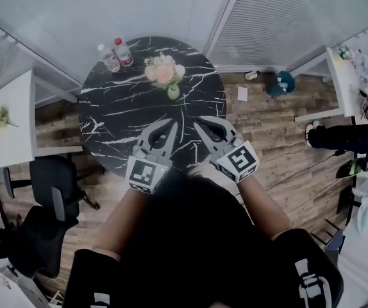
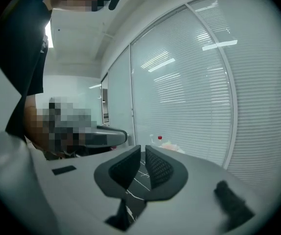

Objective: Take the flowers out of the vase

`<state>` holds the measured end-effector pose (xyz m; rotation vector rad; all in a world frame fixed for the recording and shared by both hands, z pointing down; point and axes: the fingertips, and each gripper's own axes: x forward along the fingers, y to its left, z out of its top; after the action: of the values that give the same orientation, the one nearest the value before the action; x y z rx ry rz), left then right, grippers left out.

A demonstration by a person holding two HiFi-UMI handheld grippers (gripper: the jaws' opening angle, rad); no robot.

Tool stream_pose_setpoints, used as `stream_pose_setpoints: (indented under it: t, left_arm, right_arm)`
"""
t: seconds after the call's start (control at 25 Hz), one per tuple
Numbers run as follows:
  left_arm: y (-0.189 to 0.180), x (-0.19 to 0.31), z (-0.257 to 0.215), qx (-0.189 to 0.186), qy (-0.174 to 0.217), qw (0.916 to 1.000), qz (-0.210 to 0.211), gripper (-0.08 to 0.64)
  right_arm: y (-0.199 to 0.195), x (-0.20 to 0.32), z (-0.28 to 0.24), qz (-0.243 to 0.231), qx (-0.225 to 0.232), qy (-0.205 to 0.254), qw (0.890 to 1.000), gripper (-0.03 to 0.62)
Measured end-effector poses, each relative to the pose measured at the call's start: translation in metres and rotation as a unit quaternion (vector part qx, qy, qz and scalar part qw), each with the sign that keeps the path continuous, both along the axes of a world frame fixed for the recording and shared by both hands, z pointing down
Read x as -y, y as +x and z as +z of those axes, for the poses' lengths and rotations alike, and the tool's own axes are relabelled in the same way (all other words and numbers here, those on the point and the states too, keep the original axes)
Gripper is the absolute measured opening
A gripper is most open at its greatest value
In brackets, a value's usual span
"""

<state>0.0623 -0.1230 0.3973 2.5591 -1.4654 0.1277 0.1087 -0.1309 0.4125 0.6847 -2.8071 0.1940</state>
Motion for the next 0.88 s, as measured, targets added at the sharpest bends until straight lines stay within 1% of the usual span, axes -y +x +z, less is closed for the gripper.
stream_pose_setpoints:
  t: [0.08,0.2,0.24,0.36,0.44,0.52,0.68,0.88]
  left_arm:
    - [-0.012,0.007,0.01,-0.007,-0.007,0.9999,-0.004,0.011]
    - [-0.026,0.017,0.024,-0.009,-0.015,0.9998,-0.011,0.011]
    - [-0.031,0.021,0.028,-0.009,-0.018,0.9997,-0.016,0.011]
    - [-0.043,0.033,0.043,-0.019,-0.03,0.9985,-0.041,0.011]
    - [-0.05,0.042,0.059,-0.024,-0.043,0.9971,-0.058,0.011]
    - [-0.055,0.052,0.075,-0.022,-0.052,0.9956,-0.074,0.011]
    - [-0.061,0.071,0.096,-0.027,-0.054,0.9913,-0.117,0.011]
    - [-0.061,0.093,0.127,-0.029,-0.06,0.9866,-0.149,0.011]
  right_arm:
    - [-0.009,0.011,0.01,0.0,-0.014,-0.001,1.0,0.021]
    - [-0.017,0.033,0.023,0.018,-0.019,-0.001,1.0,0.025]
    - [-0.019,0.042,0.028,0.026,-0.021,0.001,0.999,0.046]
    - [-0.024,0.067,0.049,0.029,-0.036,-0.002,0.999,0.16]
    - [-0.027,0.084,0.067,0.022,-0.044,-0.012,0.999,0.189]
    - [-0.029,0.1,0.086,0.016,-0.045,-0.025,0.999,0.214]
    - [-0.036,0.122,0.115,-0.002,-0.042,-0.044,0.998,0.247]
    - [-0.051,0.141,0.159,-0.024,-0.055,-0.067,0.996,0.295]
